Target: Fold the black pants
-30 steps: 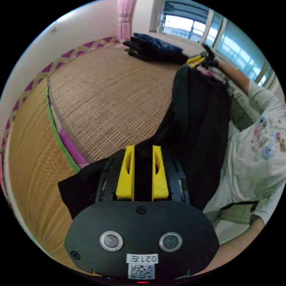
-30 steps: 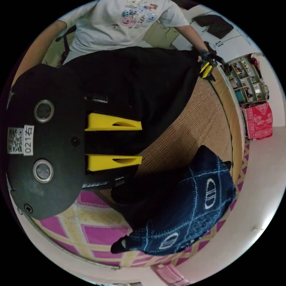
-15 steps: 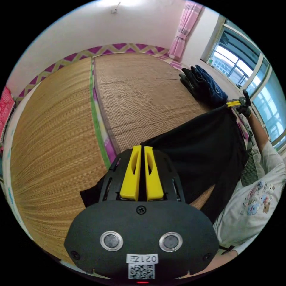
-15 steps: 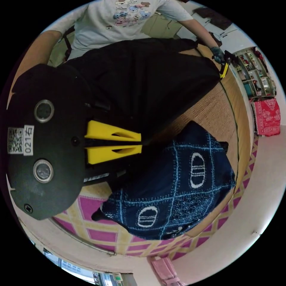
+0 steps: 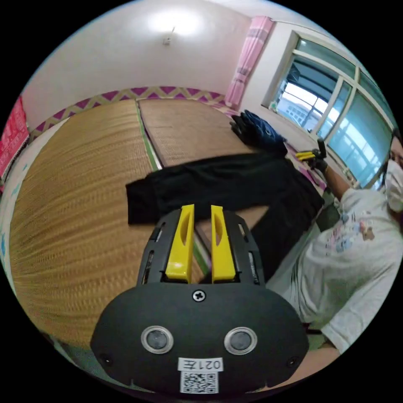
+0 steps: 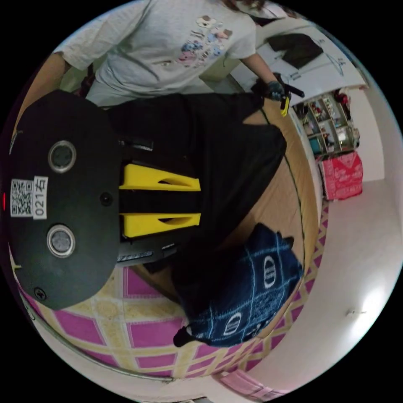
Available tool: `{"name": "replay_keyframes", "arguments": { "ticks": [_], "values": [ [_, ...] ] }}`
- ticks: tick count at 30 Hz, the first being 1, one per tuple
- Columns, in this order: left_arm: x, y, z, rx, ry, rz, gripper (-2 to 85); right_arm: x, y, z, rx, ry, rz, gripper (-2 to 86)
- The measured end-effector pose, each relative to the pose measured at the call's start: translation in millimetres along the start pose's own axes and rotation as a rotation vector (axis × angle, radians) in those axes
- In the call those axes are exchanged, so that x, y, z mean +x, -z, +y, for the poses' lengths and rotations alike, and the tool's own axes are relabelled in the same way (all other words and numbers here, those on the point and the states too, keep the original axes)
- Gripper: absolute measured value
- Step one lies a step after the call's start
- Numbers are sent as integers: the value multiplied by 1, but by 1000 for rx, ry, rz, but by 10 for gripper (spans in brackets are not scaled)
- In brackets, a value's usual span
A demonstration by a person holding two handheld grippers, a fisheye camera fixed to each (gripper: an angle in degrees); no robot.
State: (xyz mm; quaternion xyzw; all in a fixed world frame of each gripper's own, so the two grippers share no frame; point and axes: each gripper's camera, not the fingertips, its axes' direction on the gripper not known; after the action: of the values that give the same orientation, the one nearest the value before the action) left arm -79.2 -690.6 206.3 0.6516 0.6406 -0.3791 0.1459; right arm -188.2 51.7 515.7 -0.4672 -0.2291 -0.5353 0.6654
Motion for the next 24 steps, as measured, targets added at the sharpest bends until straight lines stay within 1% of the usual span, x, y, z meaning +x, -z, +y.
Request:
{"name": "replay_keyframes", "arguments": {
  "ticks": [1, 4, 6, 7, 9, 10, 11, 12, 13, 19, 21, 24],
  "values": [
    [14, 7, 23, -44, -21, -15, 93, -10, 0, 5, 7, 17, -15, 88],
    [34, 13, 71, -127, -30, -139, 132, -57, -10, 26, 7, 86, -79, 100],
    [33, 10, 92, -169, 0, -185, 135, -81, -20, 38, 0, 111, -110, 101],
    [29, 5, 102, -200, 28, -198, 128, -85, -22, 40, -2, 113, -118, 101],
    [25, 5, 112, -159, 43, -216, 85, -94, -28, 47, -4, 115, -127, 99],
    [24, 7, 114, -155, 23, -178, 56, -94, -29, 48, -7, 114, -131, 99],
    [19, 9, 111, -171, 54, -109, 38, -95, -32, 50, -22, 114, -136, 99],
    [17, 11, 108, -187, 63, -92, 35, -96, -33, 52, -40, 118, -125, 99],
    [15, 16, 102, -212, 54, -84, 29, -97, -33, 53, -48, 120, -120, 99],
    [0, 58, 41, -170, 32, -53, 20, -108, -15, 51, 0, 174, -140, 98],
    [-11, 57, 21, -189, 38, -65, 23, -112, -19, 47, 8, 185, -143, 97],
    [-42, 23, 10, -325, 107, -83, 34, -109, -43, 50, -70, 165, -116, 99]
  ]
}}
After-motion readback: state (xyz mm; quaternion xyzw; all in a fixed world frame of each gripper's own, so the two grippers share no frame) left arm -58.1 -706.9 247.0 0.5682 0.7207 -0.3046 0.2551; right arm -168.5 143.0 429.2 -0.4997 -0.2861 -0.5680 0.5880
